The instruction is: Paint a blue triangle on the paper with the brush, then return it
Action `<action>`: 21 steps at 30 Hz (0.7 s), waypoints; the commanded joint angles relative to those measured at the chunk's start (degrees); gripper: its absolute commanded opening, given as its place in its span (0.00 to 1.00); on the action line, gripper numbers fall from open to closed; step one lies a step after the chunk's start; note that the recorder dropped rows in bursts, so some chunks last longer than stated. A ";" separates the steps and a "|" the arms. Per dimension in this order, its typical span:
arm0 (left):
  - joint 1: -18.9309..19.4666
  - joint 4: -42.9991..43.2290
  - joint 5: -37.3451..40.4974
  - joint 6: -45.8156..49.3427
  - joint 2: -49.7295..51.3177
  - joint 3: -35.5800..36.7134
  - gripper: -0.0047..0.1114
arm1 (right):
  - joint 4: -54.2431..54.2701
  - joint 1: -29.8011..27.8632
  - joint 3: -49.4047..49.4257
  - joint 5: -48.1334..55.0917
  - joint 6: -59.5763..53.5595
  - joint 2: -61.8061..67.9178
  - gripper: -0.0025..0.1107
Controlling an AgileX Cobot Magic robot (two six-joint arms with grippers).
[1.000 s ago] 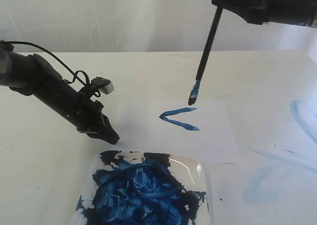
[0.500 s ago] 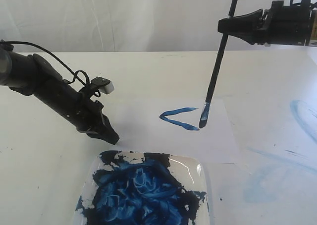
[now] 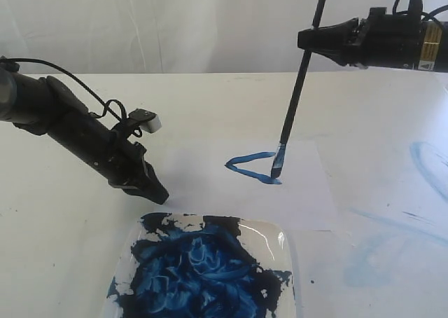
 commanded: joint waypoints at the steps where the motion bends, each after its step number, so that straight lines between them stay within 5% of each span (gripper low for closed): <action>1: -0.28 -0.62 1.28 -0.14 -0.18 0.38 0.04 | 8.86 0.67 -0.41 6.88 2.18 -0.16 0.02; 6: -0.28 -0.62 1.54 -0.26 -0.18 0.38 0.04 | 10.20 7.84 0.96 27.79 2.07 -3.51 0.02; 21: -0.28 -0.62 1.69 -0.41 -0.18 0.38 0.04 | 10.53 10.28 2.92 35.36 6.88 -6.37 0.02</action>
